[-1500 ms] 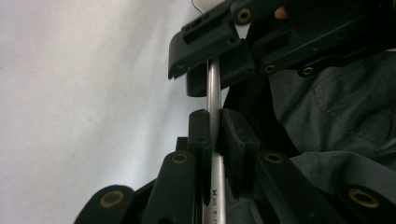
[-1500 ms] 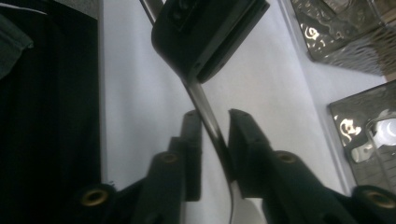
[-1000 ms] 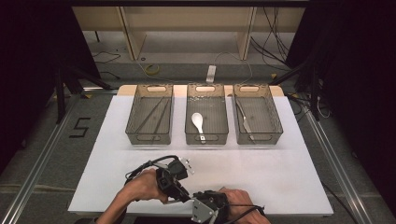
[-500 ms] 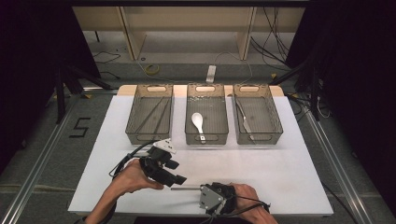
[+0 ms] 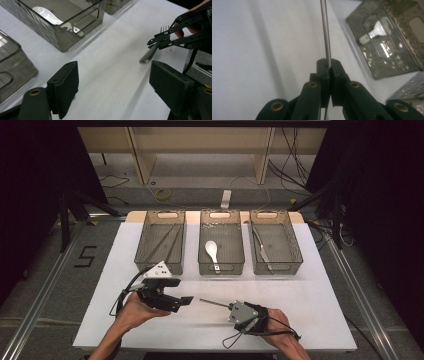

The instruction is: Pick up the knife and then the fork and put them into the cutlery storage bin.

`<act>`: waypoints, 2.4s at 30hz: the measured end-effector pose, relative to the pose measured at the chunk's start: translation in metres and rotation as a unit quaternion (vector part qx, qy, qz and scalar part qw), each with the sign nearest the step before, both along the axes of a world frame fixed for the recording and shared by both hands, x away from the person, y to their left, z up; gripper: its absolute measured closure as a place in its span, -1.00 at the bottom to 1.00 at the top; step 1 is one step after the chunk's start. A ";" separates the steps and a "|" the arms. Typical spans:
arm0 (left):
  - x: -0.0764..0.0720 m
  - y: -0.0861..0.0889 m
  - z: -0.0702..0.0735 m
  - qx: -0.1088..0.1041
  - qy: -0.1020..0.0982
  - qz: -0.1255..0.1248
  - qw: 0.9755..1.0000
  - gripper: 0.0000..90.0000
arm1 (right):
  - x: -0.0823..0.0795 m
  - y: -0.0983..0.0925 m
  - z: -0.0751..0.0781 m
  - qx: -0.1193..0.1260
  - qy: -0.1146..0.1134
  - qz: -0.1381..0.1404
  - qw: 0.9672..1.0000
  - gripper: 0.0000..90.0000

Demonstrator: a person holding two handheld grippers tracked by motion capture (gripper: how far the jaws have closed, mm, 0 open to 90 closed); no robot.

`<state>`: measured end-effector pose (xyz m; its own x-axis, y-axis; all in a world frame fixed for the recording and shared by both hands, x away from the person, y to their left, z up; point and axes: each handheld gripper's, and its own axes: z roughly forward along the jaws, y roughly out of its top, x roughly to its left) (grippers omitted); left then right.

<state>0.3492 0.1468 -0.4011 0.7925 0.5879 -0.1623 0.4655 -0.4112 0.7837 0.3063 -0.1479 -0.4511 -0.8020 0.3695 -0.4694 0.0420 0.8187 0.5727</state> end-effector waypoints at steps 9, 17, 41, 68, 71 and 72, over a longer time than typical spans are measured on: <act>-0.007 0.017 -0.009 -0.034 -0.028 0.050 0.998 -0.56 | 0.024 -0.037 0.010 0.079 0.038 -0.085 0.993 0.95; -0.015 0.029 -0.013 -0.050 -0.051 0.071 0.995 -0.60 | 0.045 -0.073 0.029 0.152 0.075 -0.147 0.974 0.95; -0.023 0.051 -0.015 -0.065 -0.079 0.112 0.988 -0.65 | 0.194 -0.113 0.065 0.266 0.119 -0.342 0.894 0.94; -0.023 0.050 -0.014 -0.076 -0.069 0.109 0.989 -0.66 | 0.214 -0.114 0.048 0.261 0.152 -0.382 0.874 0.29; -0.022 0.051 -0.015 -0.076 -0.067 0.110 0.989 -0.66 | 0.202 -0.114 0.057 0.281 0.150 -0.359 0.877 0.16; -0.022 0.051 -0.015 -0.077 -0.067 0.110 0.989 -0.66 | 0.196 -0.113 0.059 0.286 0.149 -0.348 0.880 0.11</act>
<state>0.3269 0.1974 -0.4156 0.6682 0.7252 -0.1661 0.4183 -0.1816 0.8900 0.5023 -0.2610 -0.3925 -0.3442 0.9276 0.1455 0.6371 0.1169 0.7619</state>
